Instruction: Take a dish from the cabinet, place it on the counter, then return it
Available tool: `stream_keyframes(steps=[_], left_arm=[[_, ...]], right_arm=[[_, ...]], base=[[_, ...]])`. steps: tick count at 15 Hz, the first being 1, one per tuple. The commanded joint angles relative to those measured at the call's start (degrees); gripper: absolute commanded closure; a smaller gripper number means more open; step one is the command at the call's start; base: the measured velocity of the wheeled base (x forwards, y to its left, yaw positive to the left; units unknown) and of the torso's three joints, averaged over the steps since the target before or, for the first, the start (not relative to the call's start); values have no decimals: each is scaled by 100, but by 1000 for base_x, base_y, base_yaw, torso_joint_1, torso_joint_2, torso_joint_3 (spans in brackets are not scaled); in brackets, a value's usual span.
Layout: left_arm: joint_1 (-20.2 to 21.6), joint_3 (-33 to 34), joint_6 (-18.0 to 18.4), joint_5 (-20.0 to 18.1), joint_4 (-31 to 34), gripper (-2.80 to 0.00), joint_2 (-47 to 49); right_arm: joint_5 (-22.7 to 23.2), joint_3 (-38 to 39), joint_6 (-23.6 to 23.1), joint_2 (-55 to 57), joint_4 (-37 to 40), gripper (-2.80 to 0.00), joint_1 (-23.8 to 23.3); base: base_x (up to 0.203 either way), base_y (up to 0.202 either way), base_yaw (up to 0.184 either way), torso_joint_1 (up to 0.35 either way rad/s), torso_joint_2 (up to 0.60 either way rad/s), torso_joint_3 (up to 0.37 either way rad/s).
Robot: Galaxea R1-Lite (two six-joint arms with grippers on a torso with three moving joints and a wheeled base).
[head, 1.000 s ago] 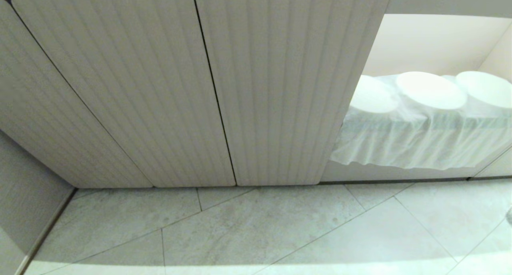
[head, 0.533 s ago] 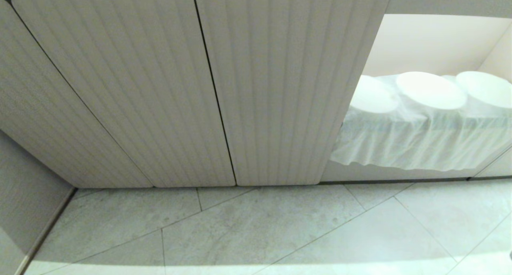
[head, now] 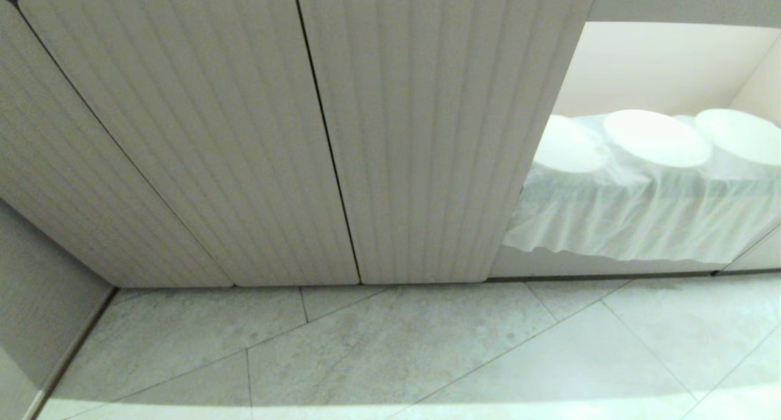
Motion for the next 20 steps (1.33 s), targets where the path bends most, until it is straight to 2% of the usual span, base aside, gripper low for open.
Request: stream_keyframes(steps=[1, 2, 4, 8, 20], left_arm=[[0, 0, -2, 0, -4, 0, -2], [0, 0, -2, 0, -4, 0, -2], [0, 0, -2, 0, -4, 0, -2], [0, 0, -2, 0, -4, 0, -2], [0, 0, -2, 0, -4, 0, -2]], right_arm=[[94, 0, -160, 24, 162, 0, -423], [186, 0, -247, -87, 307, 0, -555], [368, 0, -292, -556, 596, 0, -486], [425, 0, -273, -1640, 659, 0, -363], [405, 0, 65, -1690, 654, 0, -353]], base=[[0, 0, 0, 0, 0, 0], [0, 0, 0, 0, 0, 0], [0, 0, 0, 0, 0, 0], [0, 0, 0, 0, 0, 0], [0, 0, 0, 0, 0, 0]])
